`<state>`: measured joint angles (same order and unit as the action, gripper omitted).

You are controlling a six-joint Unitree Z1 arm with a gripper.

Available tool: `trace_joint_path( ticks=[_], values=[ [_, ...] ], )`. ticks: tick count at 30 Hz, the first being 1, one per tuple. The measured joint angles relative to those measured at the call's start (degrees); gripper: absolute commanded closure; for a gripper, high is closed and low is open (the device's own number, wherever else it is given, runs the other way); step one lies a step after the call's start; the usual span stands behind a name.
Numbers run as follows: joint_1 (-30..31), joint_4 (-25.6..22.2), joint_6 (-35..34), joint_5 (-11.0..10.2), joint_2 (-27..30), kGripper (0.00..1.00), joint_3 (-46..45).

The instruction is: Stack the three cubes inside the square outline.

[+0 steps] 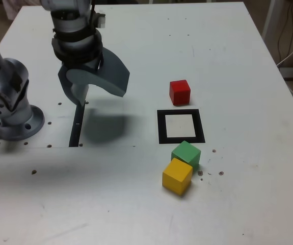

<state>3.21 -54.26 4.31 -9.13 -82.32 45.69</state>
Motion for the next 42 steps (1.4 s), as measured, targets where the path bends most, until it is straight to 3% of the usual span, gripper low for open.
trace_joint_path(
  ticks=[31, 37, 42],
  values=[
    [0.00, -0.04, 0.00, -0.42, 0.56, 0.00, 0.28],
    [0.00, -2.26, 0.05, -0.67, 1.31, 0.00, 2.71],
    [0.00, -3.69, 0.15, 1.34, 0.75, 0.00, 6.26]
  ],
)
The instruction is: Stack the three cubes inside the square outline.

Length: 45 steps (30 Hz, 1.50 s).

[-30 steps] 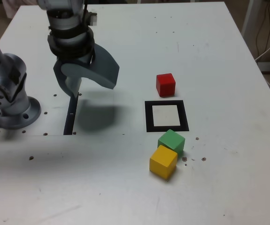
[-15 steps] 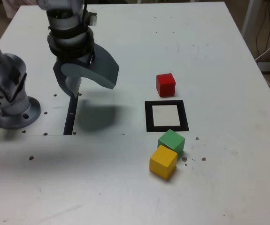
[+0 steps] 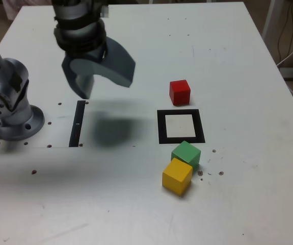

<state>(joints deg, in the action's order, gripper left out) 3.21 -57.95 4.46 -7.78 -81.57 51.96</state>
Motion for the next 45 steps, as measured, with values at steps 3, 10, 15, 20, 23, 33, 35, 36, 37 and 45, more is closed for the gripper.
trace_joint_path(
  ticks=[3, 10, 15, 20, 23, 33, 35, 36, 37, 45],
  values=[
    [-0.31, 0.25, 0.00, 1.00, -1.37, 0.00, 2.90],
    [-2.05, -0.03, -1.24, 3.40, -7.65, 0.00, 11.75],
    [-4.61, -0.44, -2.06, 4.14, -12.59, 0.00, 15.60],
    [-8.04, -1.30, -2.81, 4.49, -17.84, 0.02, 18.92],
    [-9.47, -3.15, -3.71, 4.13, -19.40, 0.03, 21.05],
    [-10.97, -5.66, -4.13, 3.91, -24.43, 0.05, 26.61],
    [-11.04, -5.59, -4.13, 3.87, -26.14, 0.06, 27.53],
    [-11.04, -5.46, -4.14, 3.67, -26.85, 0.06, 27.60],
    [-11.06, -5.39, -4.14, 3.29, -27.17, 0.06, 27.64],
    [-11.95, -6.47, -3.93, 1.61, -29.08, 0.07, 30.02]
  ],
)
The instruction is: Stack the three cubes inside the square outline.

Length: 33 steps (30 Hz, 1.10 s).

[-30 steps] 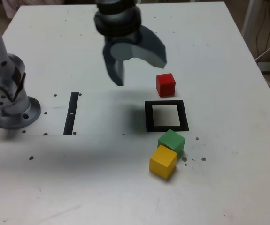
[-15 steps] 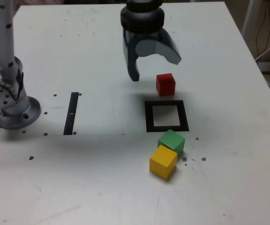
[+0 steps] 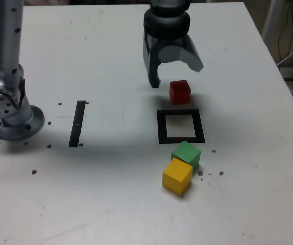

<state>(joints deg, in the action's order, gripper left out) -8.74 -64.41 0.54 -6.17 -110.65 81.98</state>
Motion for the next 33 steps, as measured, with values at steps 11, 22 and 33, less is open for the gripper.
trace_joint_path(
  ticks=[11, 22, 33],
  values=[
    [-1.08, 0.67, 0.25, 2.85, -5.87, 0.12, 2.13],
    [-2.48, -0.50, 0.89, 3.53, -7.22, 0.28, 4.70],
    [-2.25, 0.71, 2.01, 5.01, -8.41, 0.29, 4.90]
  ],
)
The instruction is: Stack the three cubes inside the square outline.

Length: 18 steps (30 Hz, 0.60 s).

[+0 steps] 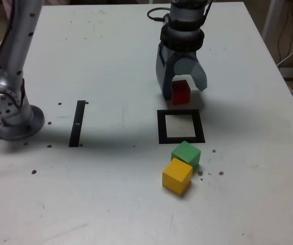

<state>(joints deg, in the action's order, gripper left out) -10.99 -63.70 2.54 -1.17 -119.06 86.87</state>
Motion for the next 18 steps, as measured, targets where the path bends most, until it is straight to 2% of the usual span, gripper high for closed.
trace_joint_path(
  ticks=[3, 6, 10, 18],
  values=[
    [0.13, -0.03, 0.01, 0.66, -0.09, 0.29, 0.00],
    [0.13, 0.08, 0.01, 0.86, -0.58, 0.34, -0.03],
    [0.13, 0.47, 0.00, 0.87, -1.06, 0.44, -0.30],
    [0.14, 0.93, -1.27, 0.23, -1.05, 0.50, -0.71]
  ],
)
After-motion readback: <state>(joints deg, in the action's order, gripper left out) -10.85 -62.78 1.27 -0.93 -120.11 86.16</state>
